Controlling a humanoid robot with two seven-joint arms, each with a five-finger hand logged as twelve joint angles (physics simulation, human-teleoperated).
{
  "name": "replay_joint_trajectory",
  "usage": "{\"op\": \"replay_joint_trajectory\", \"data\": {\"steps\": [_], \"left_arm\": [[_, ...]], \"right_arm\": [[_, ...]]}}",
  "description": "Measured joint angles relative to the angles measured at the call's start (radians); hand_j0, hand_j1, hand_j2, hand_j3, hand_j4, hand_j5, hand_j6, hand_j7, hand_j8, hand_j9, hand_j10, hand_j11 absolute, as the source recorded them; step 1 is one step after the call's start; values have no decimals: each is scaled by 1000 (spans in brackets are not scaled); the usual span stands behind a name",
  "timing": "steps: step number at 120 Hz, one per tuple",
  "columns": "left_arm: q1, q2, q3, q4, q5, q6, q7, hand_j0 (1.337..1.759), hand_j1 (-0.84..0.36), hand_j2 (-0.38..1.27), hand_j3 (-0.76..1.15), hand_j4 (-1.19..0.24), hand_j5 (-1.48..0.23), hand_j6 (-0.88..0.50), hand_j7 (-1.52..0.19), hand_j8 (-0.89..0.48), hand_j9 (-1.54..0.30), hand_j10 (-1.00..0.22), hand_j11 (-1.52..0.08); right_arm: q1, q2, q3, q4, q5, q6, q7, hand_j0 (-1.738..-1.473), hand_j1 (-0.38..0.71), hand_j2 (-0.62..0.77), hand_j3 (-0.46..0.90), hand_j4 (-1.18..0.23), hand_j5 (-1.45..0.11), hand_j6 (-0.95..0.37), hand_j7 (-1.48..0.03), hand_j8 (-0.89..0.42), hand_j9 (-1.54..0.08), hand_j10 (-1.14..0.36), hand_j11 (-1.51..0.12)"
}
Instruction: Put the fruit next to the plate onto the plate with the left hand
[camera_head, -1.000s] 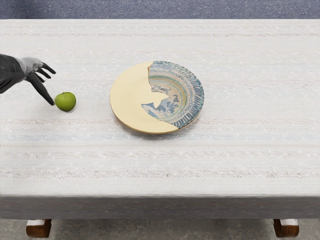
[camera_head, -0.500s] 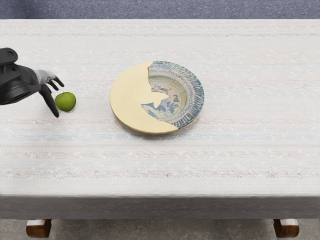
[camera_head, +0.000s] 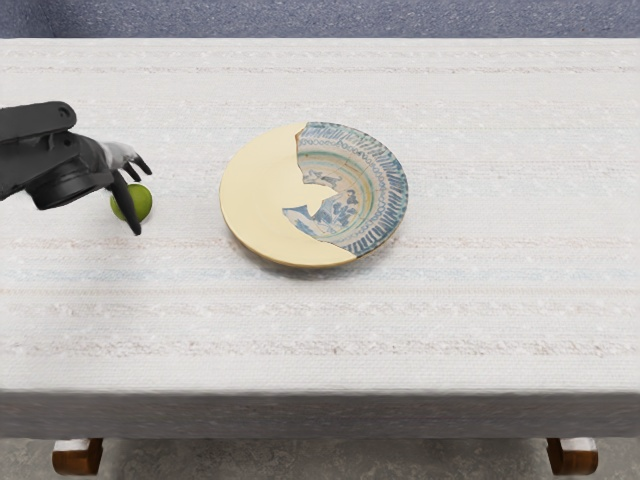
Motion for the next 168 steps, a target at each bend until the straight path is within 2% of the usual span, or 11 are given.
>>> {"op": "replay_joint_trajectory", "data": {"steps": [57,103,126,154,168], "left_arm": [[25,-2,1,46,0,-1,0,1658,52,52,0,-251,-323,-252,-323,-252,-323,-251,-323],[36,-47,2,87,1,-3,0,1658,49,52,0,-254,-327,-254,-327,-254,-326,-253,-326],[39,-47,11,90,9,-1,0,1658,-25,65,0,-316,-408,-317,-408,-317,-408,-316,-407],[38,-47,15,89,13,0,0,1658,-201,95,0,-468,-595,-434,-600,-465,-600,-464,-599],[38,-47,15,90,12,1,0,1657,-232,196,0,-522,-686,-418,-691,-467,-690,-527,-690]], "right_arm": [[0,0,0,0,0,0,-1,-1658,-307,-7,0,-35,-45,-35,-45,-35,-45,-35,-45],[1,0,0,0,0,0,-1,-1658,-307,-7,0,-35,-45,-35,-45,-35,-45,-35,-45],[1,0,0,0,0,0,-1,-1658,-307,-7,0,-35,-45,-35,-45,-35,-45,-35,-45],[1,0,0,0,0,0,-1,-1658,-308,-7,0,-35,-45,-35,-45,-35,-45,-35,-45],[1,0,0,0,0,0,-1,-1658,-308,-7,0,-35,-45,-35,-45,-35,-45,-35,-45]]}}
